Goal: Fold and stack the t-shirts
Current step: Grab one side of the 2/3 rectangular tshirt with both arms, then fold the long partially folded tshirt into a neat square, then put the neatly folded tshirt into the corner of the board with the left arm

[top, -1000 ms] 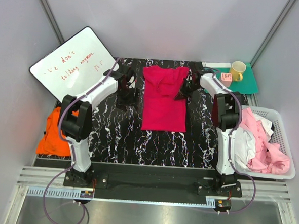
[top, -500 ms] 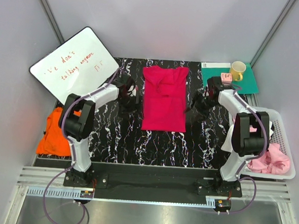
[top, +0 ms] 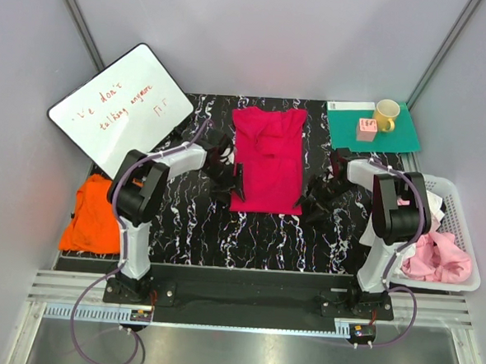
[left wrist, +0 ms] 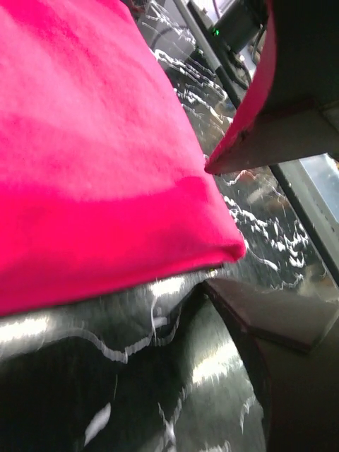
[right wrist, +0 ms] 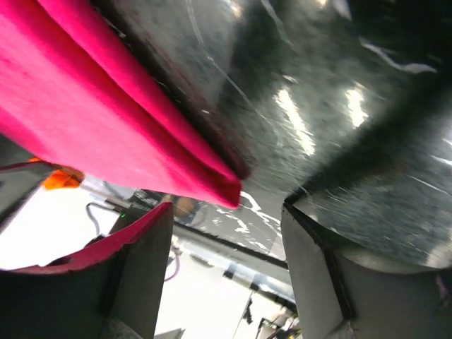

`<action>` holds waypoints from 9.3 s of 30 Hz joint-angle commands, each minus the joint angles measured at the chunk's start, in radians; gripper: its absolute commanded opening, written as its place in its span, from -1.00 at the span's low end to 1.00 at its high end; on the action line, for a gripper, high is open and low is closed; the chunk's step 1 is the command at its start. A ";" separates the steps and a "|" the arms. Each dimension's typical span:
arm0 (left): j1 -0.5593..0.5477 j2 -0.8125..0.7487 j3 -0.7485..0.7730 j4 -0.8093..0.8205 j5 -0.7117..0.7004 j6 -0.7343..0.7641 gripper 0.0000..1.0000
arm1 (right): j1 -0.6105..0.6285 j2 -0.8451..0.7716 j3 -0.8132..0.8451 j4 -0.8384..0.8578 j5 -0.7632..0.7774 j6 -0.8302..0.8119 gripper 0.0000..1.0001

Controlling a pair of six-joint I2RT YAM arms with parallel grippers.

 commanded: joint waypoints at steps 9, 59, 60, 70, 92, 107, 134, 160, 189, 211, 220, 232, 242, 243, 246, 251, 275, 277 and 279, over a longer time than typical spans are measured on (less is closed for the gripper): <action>-0.038 0.056 -0.013 0.030 -0.009 -0.051 -1.00 | 0.017 0.127 0.073 0.104 -0.043 0.003 -1.00; 0.177 0.387 0.938 -0.033 0.150 0.024 -0.69 | -0.020 0.645 1.442 -0.174 0.054 -0.012 -1.00; 0.181 0.392 0.948 -0.019 0.156 0.017 -0.50 | -0.020 0.656 1.462 -0.174 0.060 -0.006 -1.00; 0.221 0.318 0.823 0.063 0.196 0.040 0.98 | -0.025 0.779 1.536 -0.071 0.057 0.055 0.64; 0.140 0.304 0.685 0.018 0.032 -0.054 0.57 | -0.025 0.311 0.826 0.078 0.098 -0.012 0.81; 0.145 0.417 0.747 -0.035 -0.057 -0.036 0.94 | -0.026 0.277 0.712 0.047 0.121 -0.064 0.88; 0.126 0.457 0.797 -0.088 -0.072 -0.037 -1.00 | -0.054 0.171 0.660 -0.043 0.161 -0.179 0.92; 0.152 -0.424 -0.222 -0.298 -0.171 -0.019 -1.00 | -0.055 0.148 0.610 -0.042 0.063 -0.182 0.92; 0.123 -0.094 0.194 -0.390 -0.457 0.322 0.98 | 0.012 0.010 0.338 -0.132 -0.210 -0.136 0.68; 0.206 0.056 0.195 -0.344 -0.276 0.368 0.98 | 0.340 0.016 0.225 -0.282 -0.202 -0.130 0.69; 0.263 -0.067 0.131 -0.292 -0.276 0.304 0.98 | 0.409 0.094 0.269 -0.258 -0.215 -0.123 0.70; 0.275 -0.196 0.027 -0.290 -0.235 0.279 0.98 | 0.429 0.220 0.340 -0.220 -0.230 -0.112 0.54; 0.284 -0.294 -0.010 -0.287 -0.230 0.291 0.98 | 0.431 0.351 0.531 -0.224 -0.126 -0.119 -0.66; 0.286 -0.300 -0.007 -0.287 -0.229 0.297 0.98 | 0.432 0.363 0.550 -0.229 -0.114 -0.124 -0.78; 0.292 -0.309 -0.007 -0.286 -0.213 0.316 0.98 | 0.432 0.390 0.634 -0.258 -0.040 -0.144 -0.85; 0.300 -0.257 -0.029 -0.287 -0.189 0.330 0.98 | 0.428 0.466 0.798 -0.341 0.018 -0.187 -0.72; 0.298 -0.055 -0.067 -0.212 -0.157 0.320 0.98 | 0.415 0.358 1.056 -0.358 0.394 -0.274 0.87; 0.289 -0.032 -0.061 -0.210 -0.149 0.322 0.93 | 0.411 0.329 1.035 -0.361 0.399 -0.273 0.89; 0.269 -0.001 -0.059 -0.201 -0.143 0.323 0.60 | 0.405 0.312 1.015 -0.359 0.400 -0.271 0.90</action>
